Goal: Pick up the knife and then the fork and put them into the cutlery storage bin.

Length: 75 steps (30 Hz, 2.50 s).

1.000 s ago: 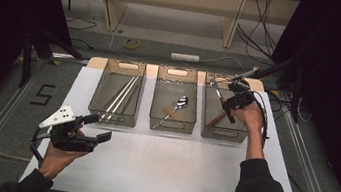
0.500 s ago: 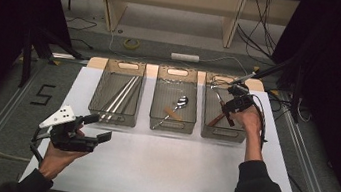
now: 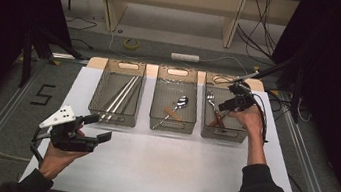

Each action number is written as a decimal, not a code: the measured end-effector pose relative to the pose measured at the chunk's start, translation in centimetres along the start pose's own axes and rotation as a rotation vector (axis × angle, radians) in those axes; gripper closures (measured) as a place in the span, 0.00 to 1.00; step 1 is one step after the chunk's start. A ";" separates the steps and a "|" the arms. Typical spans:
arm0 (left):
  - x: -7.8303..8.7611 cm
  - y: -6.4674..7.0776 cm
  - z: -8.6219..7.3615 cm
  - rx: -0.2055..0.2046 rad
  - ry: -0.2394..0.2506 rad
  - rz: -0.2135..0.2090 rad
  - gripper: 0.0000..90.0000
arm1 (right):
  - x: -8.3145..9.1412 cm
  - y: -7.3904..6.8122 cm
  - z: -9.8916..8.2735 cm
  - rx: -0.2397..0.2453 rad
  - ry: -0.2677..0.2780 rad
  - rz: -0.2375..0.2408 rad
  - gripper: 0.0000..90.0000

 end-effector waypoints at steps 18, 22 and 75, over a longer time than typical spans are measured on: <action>0.0 0.0 0.0 0.001 -0.001 -0.001 0.18 | 1.6 -2.3 0.4 0.033 0.101 0.069 0.49; 0.0 0.0 0.0 0.001 -0.002 -0.002 0.18 | 1.9 -3.0 0.3 0.033 0.125 0.089 0.46; -0.1 0.1 -0.2 0.007 -0.019 -0.004 0.18 | 5.0 -10.3 -4.1 0.086 0.452 0.321 0.33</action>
Point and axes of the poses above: each handheld gripper's, and its own axes: x roughly backward along the jaws, z roughly out of its top, y roughly to its right, the point moved 4 cm from there along -x, roughly forward along the jaws, and after that the axes turned 13 degrees about y, right-handed, at the moved point
